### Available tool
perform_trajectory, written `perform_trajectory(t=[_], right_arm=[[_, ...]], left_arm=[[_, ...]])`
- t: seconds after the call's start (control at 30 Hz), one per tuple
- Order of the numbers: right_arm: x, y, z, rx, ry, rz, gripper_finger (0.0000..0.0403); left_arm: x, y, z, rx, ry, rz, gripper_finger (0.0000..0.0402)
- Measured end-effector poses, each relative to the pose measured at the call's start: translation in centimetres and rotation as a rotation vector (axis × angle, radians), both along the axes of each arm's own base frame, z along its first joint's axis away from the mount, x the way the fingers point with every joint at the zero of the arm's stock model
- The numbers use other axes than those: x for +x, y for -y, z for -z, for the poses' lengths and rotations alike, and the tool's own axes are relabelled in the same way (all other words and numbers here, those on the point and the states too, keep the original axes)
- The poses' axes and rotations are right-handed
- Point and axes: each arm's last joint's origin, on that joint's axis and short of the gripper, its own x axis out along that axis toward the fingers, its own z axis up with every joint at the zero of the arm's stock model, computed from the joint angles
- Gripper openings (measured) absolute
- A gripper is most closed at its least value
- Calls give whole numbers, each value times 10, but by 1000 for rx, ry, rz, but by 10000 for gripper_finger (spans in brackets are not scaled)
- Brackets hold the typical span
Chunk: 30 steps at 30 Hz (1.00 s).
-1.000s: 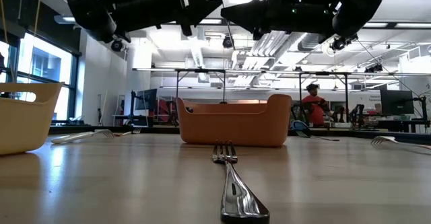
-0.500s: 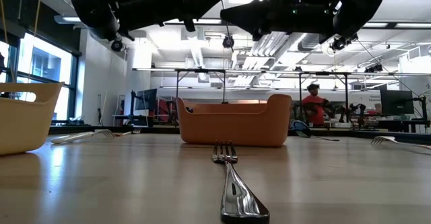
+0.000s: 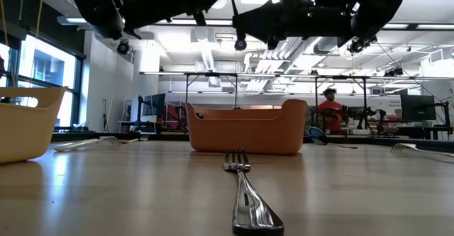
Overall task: Sort silverware by color (type)
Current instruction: Put the top left black fork into the yellow bin
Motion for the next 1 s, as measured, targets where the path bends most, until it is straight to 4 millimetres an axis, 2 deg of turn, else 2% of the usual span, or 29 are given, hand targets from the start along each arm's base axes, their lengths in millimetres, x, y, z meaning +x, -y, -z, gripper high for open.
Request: perform_trajectory(t=[0.1, 0.23, 0.43, 0.63, 0.9, 1.0], right_arm=[[0, 1, 3, 5, -30, 21, 110], [0, 1, 9, 15, -96, 17, 115], [-1, 2, 20, 20, -203, 34, 75], [-2, 2, 24, 13, -251, 60, 6], [-3, 2, 29, 21, -296, 60, 3], [-4, 1, 31, 24, -317, 60, 2]], left_arm=[[-4, 2, -7, 17, -18, 13, 0], [-16, 9, -16, 9, -147, 30, 0], [-45, 34, -41, -100, -430, 50, 0], [-68, 71, -52, -358, -739, 62, 0], [-92, 128, -43, -686, -1078, 98, 0], [-103, 151, -37, -784, -1125, 70, 0]])
